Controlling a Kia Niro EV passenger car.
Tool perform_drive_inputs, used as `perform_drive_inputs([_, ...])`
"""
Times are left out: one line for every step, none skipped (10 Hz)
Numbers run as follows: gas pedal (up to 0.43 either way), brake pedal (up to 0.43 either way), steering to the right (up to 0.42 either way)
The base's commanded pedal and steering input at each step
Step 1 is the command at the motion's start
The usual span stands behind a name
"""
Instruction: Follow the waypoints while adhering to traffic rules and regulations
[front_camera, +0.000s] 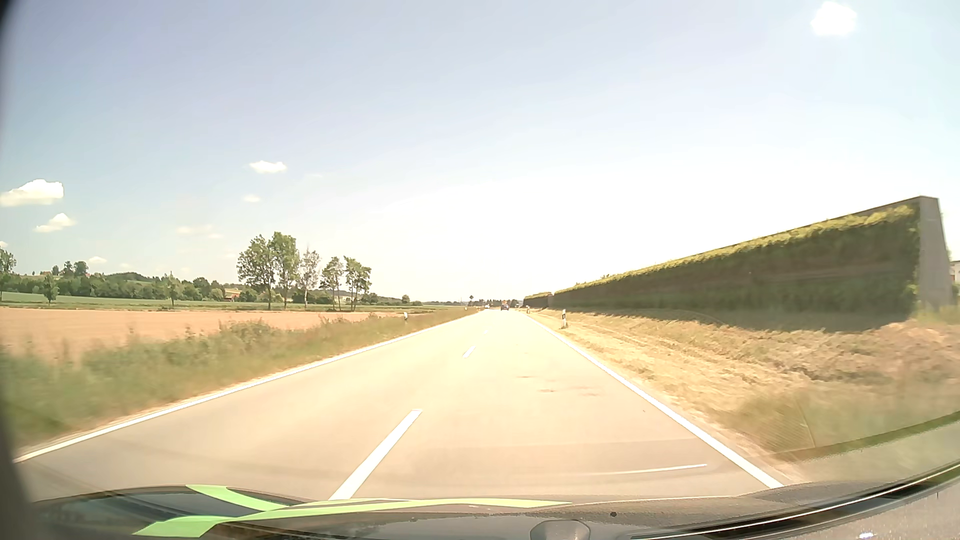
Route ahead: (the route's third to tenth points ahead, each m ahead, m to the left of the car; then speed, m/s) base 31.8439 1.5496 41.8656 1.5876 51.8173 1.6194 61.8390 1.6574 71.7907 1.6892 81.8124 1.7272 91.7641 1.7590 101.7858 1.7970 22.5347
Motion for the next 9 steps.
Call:
perform_drive_inputs([0.189, 0.0, 0.0])
perform_drive_inputs([0.189, 0.0, 0.0])
perform_drive_inputs([0.189, 0.0, 0.0])
perform_drive_inputs([0.189, 0.0, 0.0])
perform_drive_inputs([0.189, 0.0, 0.0])
perform_drive_inputs([0.189, 0.0, 0.0])
perform_drive_inputs([0.197, 0.0, 0.0])
perform_drive_inputs([0.209, 0.0, -0.001])
perform_drive_inputs([0.209, 0.0, -0.001])
